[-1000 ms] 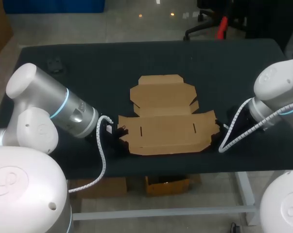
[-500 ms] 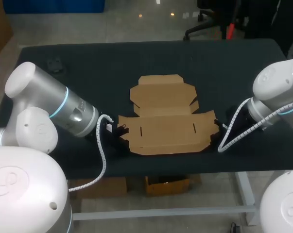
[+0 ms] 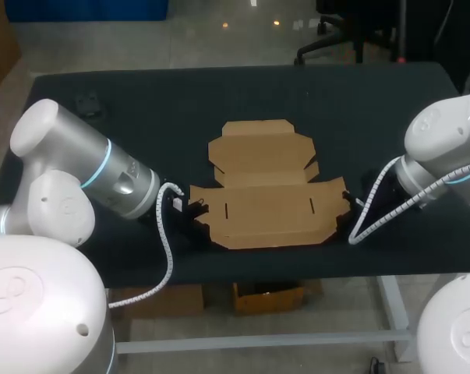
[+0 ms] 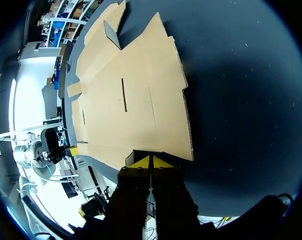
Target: Assemble the packaging by folding the flat box into shape, placing the metal phone stand inside, and closing the box properly
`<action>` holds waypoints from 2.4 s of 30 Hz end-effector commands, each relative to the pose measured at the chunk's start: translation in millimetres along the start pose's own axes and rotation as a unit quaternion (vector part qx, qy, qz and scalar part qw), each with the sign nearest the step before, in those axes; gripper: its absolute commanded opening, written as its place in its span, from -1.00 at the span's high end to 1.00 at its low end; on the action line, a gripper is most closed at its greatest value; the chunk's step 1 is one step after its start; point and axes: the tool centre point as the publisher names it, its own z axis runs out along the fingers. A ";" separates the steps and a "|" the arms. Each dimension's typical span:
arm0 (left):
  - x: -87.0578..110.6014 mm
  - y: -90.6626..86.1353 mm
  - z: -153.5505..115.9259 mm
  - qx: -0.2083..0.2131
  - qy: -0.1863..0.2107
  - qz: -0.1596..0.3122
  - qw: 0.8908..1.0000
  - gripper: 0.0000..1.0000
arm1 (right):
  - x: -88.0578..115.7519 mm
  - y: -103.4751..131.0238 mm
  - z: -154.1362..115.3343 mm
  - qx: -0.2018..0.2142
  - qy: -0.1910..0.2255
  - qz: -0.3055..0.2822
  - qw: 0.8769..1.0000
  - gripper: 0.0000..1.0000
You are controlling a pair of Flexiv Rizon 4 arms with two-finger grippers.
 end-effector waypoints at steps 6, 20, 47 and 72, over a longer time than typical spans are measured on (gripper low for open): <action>0.7 0.1 9.1 -0.009 -0.005 0.000 1.000 1.00 | 0.6 -0.3 -0.8 0.003 0.002 0.001 1.000 1.00; 7.3 2.5 15.0 -0.002 -0.030 0.006 1.000 1.00 | 5.6 -3.9 -4.1 0.005 -0.004 0.010 1.000 1.00; 20.5 4.5 14.3 0.020 -0.095 0.018 0.995 1.00 | 19.0 -4.0 -8.4 0.004 -0.034 0.006 0.999 1.00; 29.7 6.1 11.8 0.040 -0.130 0.032 0.990 1.00 | 21.2 -4.6 -1.5 0.005 -0.048 -0.005 0.999 1.00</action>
